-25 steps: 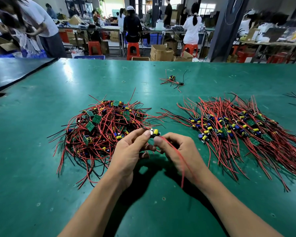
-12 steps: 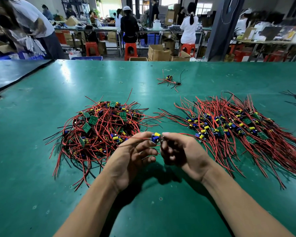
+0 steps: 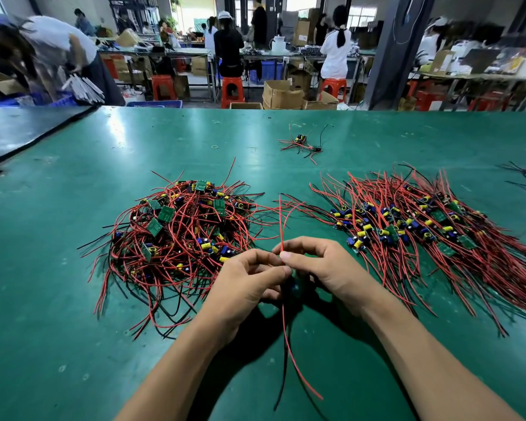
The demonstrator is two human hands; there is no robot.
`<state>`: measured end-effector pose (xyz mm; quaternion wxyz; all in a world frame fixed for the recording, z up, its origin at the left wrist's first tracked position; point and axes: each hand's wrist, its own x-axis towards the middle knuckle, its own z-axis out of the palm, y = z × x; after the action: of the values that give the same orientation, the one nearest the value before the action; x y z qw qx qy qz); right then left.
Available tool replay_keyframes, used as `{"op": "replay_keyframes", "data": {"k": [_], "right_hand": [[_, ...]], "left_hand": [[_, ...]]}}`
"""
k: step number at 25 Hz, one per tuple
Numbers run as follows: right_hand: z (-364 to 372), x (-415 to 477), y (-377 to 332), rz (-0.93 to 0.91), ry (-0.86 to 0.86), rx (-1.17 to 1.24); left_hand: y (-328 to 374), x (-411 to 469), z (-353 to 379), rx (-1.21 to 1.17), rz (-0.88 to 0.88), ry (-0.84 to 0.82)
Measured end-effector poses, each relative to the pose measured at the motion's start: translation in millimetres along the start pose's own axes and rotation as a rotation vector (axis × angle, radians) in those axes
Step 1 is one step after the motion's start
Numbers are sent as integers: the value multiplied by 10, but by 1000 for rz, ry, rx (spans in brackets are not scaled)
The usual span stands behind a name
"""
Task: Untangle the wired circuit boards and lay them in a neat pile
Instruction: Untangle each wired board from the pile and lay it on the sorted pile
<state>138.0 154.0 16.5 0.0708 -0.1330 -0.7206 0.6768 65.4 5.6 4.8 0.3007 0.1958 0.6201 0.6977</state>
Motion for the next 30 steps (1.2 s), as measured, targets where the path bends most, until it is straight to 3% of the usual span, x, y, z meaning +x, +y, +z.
{"op": "replay_keyframes", "data": {"k": [7,11,16,21,26,30], "right_hand": [[29,4,10,-57,2,63],[56,18,30,23,-42,225],[51,18,81,38,-48,191],[32,86,88,-41,131,5],[-102,220,144,-79,372,63],[-143,259,158,-112,444,53]], "left_hand": [[5,-11,59,7,40,-10],[20,-32,74,-17,60,14],[-23,-22,56,76,93,42],[-16,8,28,115,53,21],[-6,-12,45,149,28,-44],[5,-16,34,166,11,-55]]}}
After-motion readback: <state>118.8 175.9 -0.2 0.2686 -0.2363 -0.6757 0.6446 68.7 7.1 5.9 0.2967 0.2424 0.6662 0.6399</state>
